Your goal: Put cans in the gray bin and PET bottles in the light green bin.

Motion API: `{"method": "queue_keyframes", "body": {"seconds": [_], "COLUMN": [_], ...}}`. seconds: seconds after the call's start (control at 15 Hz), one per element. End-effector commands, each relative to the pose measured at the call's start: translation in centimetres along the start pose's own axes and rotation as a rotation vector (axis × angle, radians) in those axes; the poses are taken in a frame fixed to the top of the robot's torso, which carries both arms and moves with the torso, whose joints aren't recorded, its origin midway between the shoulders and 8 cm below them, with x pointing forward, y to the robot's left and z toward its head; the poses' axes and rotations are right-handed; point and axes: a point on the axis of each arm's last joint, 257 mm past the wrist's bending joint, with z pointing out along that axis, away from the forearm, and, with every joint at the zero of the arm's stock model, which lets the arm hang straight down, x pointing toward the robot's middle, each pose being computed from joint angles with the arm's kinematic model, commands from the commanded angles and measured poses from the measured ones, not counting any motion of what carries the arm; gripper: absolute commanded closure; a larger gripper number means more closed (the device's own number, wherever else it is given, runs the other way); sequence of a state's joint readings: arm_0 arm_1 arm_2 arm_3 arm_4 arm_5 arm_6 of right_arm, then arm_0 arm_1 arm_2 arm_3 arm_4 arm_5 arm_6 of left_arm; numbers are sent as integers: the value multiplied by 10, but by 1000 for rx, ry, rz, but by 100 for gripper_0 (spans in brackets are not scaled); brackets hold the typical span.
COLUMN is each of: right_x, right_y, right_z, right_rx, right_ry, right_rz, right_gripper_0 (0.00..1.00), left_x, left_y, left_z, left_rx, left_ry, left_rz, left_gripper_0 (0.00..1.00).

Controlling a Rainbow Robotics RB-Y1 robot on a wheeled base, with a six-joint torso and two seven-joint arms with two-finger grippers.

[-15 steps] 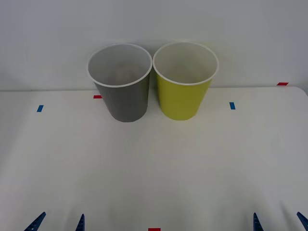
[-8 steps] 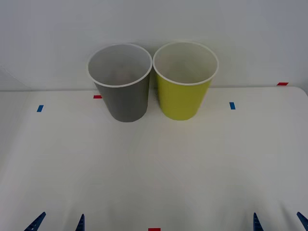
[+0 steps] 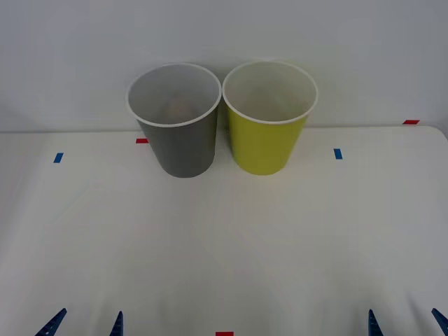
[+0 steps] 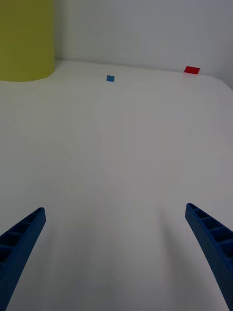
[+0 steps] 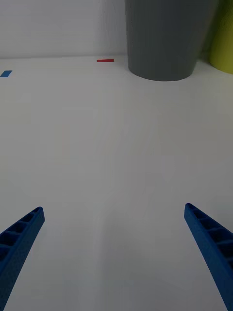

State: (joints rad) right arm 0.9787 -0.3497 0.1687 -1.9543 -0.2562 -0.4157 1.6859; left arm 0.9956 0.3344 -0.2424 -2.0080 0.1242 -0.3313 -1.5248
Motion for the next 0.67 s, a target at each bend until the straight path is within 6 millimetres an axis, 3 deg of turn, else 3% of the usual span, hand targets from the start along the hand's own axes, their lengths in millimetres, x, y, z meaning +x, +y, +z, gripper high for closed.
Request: {"method": "queue_keyframes", "body": {"seconds": [0.07, 0.67], "right_x": [0, 0], "right_y": [0, 0], "right_z": [0, 0], "right_rx": [0, 0], "right_ry": [0, 0], "right_rz": [0, 0], "right_gripper_0": [0, 0], "left_x": [0, 0], "left_y": [0, 0], "left_z": [0, 0], "left_rx": [0, 0], "left_ry": [0, 0], "left_rz": [0, 0], "left_gripper_0": [0, 0]}}
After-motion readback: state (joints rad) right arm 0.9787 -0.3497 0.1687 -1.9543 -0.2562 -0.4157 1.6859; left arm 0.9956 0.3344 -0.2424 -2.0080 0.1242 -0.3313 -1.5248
